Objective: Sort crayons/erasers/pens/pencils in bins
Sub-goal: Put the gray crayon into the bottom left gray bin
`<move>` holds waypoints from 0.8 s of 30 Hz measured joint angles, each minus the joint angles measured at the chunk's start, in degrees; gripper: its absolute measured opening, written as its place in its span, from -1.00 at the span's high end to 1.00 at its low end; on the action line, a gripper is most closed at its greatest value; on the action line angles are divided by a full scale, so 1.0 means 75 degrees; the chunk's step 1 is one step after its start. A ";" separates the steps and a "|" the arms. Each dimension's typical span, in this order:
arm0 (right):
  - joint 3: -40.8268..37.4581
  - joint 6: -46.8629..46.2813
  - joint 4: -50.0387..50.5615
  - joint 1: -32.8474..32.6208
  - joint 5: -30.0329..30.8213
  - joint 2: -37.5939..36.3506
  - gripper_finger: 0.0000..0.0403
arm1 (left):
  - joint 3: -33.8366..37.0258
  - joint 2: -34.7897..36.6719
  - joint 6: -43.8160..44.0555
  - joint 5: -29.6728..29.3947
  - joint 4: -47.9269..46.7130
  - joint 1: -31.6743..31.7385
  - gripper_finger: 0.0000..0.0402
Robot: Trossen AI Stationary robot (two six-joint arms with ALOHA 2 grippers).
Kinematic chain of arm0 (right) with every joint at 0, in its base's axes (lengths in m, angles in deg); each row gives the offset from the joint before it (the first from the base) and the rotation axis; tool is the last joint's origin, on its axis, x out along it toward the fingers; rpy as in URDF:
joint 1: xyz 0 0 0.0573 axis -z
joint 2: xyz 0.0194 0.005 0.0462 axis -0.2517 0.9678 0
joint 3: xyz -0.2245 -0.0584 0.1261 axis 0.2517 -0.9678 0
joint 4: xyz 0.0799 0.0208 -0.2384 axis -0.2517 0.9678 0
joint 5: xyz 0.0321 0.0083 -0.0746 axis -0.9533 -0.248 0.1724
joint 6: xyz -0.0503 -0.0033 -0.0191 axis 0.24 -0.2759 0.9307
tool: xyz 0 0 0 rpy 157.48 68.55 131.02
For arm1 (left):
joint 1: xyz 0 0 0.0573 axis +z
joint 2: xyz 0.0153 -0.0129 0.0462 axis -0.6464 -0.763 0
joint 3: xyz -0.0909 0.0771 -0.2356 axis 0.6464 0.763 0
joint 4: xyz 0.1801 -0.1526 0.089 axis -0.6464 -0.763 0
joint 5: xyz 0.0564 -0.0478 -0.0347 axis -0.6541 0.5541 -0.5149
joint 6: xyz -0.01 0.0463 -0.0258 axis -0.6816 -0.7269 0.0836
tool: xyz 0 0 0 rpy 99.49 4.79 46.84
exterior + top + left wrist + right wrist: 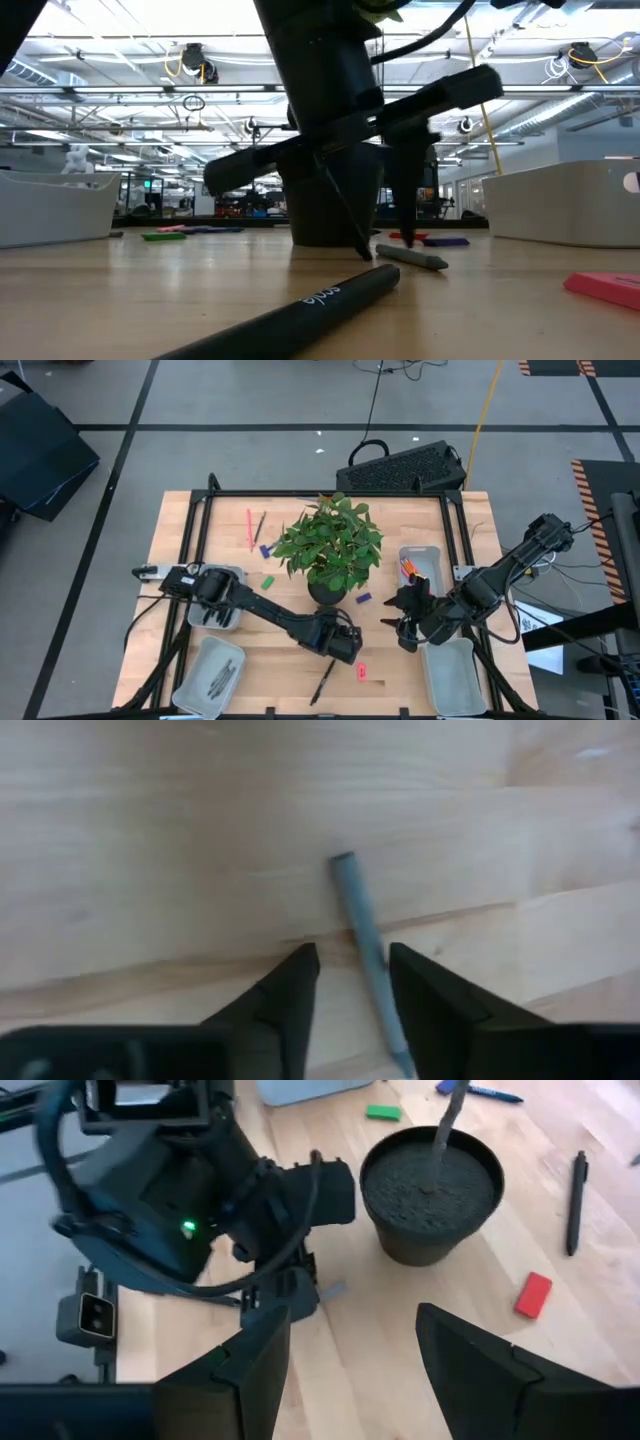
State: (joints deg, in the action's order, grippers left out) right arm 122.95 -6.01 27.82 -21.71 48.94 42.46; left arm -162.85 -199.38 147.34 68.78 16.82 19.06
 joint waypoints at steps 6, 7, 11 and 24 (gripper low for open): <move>0.0000 0.0001 -0.0260 0.0000 -0.0003 0.0000 -0.04 | 0.0052 0.0252 -0.0706 0.0171 -0.0297 0.0085 0.75; 0.0000 0.0001 -0.0270 0.0000 -0.0003 0.0000 -0.04 | 0.0058 0.0353 -0.0800 0.0144 -0.0415 0.0096 0.81; 0.0000 0.0015 -0.0289 -0.0006 -0.0006 0.0003 -0.04 | 0.0099 0.0681 -0.0879 0.0047 -0.1224 0.0114 0.93; 0.0000 0.0409 -0.0342 -0.0026 -0.0006 0.0003 -0.04 | 0.0067 0.0979 -0.1769 0.0520 -0.2110 -0.0169 0.88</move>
State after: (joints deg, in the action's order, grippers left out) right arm 122.95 -2.94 25.25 -21.91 48.89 42.48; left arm -162.35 -192.04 134.07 72.68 0.99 17.79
